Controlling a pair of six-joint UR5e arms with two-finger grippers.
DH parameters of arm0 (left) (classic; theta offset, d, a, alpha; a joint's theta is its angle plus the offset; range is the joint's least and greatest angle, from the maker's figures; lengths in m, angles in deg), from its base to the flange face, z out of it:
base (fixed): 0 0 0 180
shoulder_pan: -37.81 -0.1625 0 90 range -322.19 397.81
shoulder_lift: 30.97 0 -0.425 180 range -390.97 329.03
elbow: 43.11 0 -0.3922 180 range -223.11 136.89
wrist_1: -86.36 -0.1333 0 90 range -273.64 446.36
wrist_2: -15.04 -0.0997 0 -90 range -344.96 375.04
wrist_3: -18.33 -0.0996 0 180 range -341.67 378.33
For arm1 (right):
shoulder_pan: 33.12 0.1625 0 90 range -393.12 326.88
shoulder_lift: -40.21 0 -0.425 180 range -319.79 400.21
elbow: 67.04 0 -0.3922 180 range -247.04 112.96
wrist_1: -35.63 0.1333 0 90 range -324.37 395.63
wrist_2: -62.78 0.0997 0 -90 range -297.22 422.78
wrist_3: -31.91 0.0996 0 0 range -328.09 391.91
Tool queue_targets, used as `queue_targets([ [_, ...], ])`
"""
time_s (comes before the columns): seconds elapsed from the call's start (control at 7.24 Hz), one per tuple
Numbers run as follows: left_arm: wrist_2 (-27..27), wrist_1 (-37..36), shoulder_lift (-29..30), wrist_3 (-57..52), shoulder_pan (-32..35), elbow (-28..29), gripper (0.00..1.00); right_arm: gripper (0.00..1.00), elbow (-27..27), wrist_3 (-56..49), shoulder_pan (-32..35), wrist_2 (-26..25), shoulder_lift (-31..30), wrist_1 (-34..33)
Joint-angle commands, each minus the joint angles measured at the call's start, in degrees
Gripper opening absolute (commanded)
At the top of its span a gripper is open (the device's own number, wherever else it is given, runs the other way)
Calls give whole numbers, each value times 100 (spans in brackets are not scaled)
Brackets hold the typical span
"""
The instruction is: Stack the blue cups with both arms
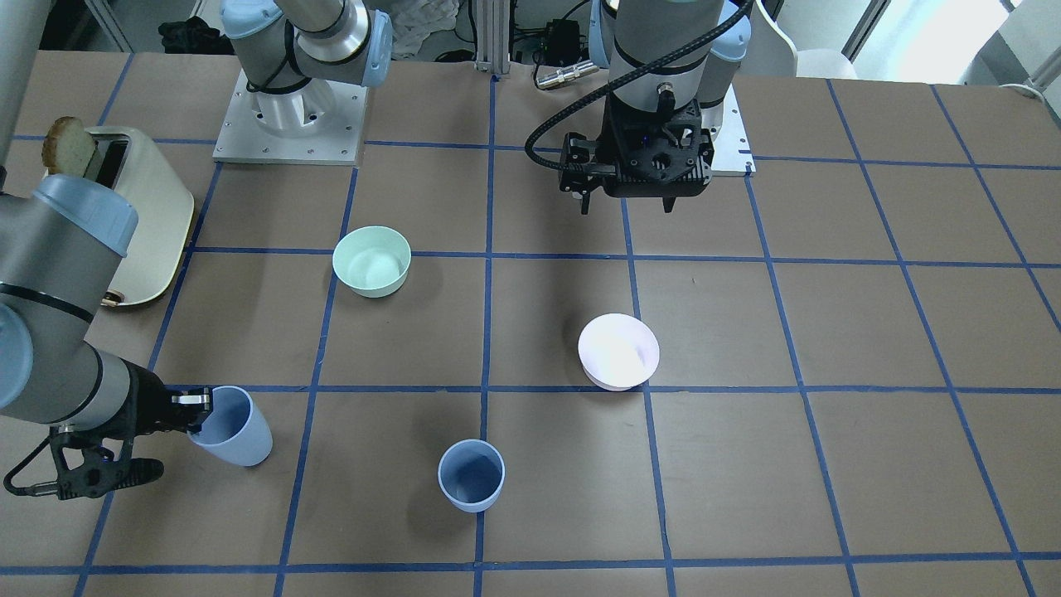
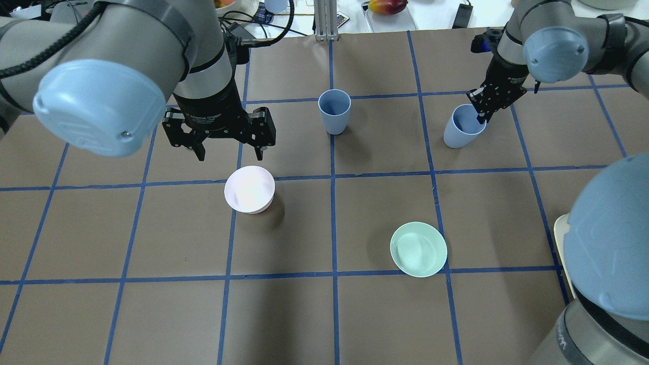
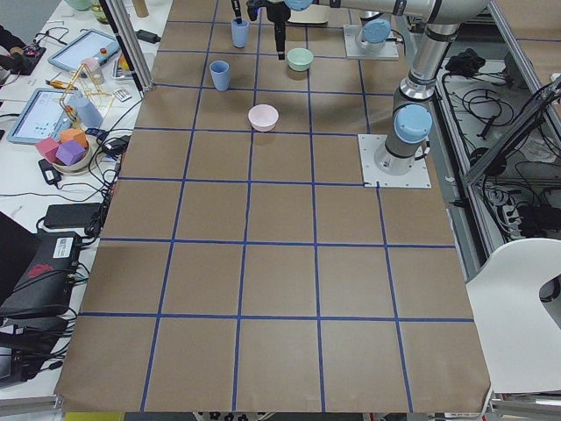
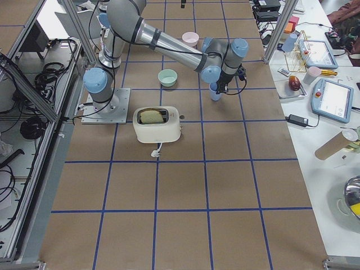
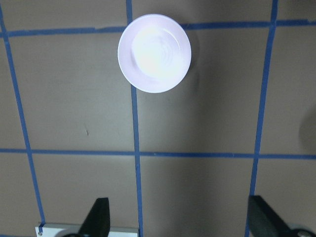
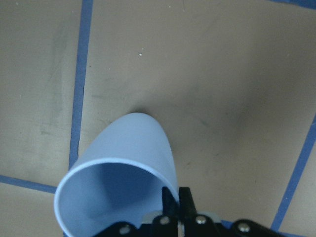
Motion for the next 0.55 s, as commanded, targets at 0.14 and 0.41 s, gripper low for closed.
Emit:
queue_targets([
  [0.14,45,12,144,-472,-552,480,100,0,516,26,70,14,-258,736],
  [0.41,333,182,181,-490,-597,738,100,0,1419,539,542,93,-347,1825],
])
